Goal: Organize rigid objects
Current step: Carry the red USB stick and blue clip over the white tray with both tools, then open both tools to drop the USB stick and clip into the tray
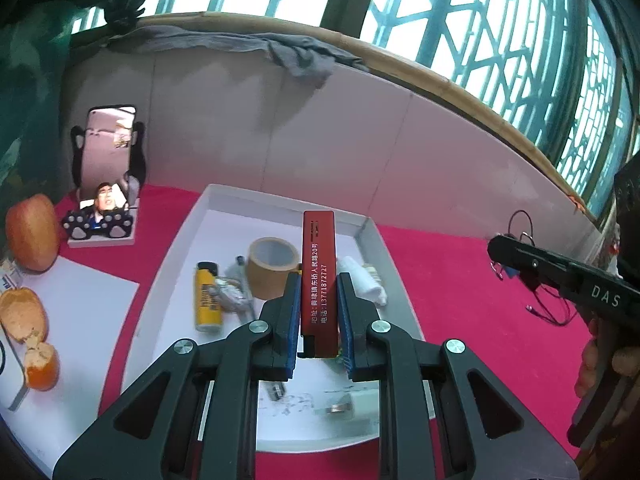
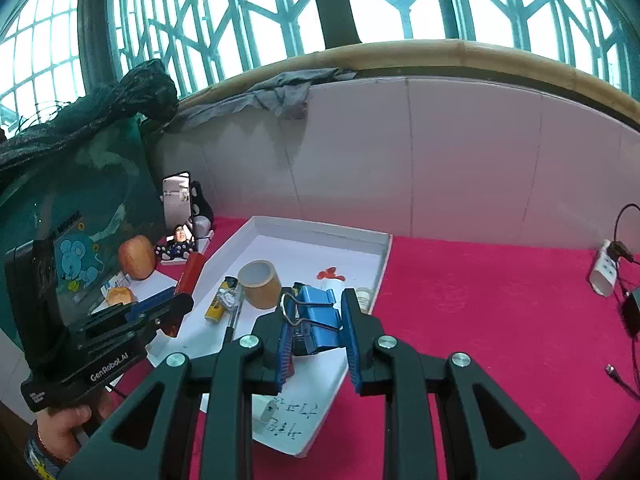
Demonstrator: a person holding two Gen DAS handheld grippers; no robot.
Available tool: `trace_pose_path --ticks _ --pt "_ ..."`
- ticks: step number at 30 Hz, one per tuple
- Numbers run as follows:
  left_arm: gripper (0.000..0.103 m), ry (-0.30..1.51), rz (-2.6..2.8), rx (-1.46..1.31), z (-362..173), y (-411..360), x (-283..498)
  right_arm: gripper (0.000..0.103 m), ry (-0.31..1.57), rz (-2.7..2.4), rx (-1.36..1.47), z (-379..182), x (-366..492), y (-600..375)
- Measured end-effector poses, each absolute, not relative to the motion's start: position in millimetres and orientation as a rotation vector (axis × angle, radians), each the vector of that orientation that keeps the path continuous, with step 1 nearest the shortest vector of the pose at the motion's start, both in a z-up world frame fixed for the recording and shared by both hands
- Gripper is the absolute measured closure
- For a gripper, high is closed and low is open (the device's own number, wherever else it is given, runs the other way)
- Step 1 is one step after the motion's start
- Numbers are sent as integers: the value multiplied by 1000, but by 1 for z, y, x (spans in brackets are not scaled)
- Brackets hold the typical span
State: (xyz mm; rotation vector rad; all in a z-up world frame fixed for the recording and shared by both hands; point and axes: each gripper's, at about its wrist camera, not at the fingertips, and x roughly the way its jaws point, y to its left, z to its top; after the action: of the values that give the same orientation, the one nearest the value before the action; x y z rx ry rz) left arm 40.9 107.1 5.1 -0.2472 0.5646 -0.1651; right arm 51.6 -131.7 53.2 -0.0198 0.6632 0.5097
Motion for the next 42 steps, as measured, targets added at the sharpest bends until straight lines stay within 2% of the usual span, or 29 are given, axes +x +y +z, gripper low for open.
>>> trace_pose_path --ticks 13,37,39,40,41,42 --pt "87 598 -70 -299 -13 153 51 81 715 510 -38 39 75 -104" --pt "87 742 -95 -250 -50 134 104 80 843 463 -49 -24 127 -50" --pt "82 740 -93 -257 -49 134 104 80 841 459 -50 -26 127 -50" --pt "73 737 -90 -265 -49 135 104 76 840 457 -50 -27 126 -50" --pt "53 735 -86 -267 -48 135 103 62 835 451 -50 -27 125 -51" --pt "40 729 -79 -270 -46 136 102 52 821 437 -48 -26 123 -53"
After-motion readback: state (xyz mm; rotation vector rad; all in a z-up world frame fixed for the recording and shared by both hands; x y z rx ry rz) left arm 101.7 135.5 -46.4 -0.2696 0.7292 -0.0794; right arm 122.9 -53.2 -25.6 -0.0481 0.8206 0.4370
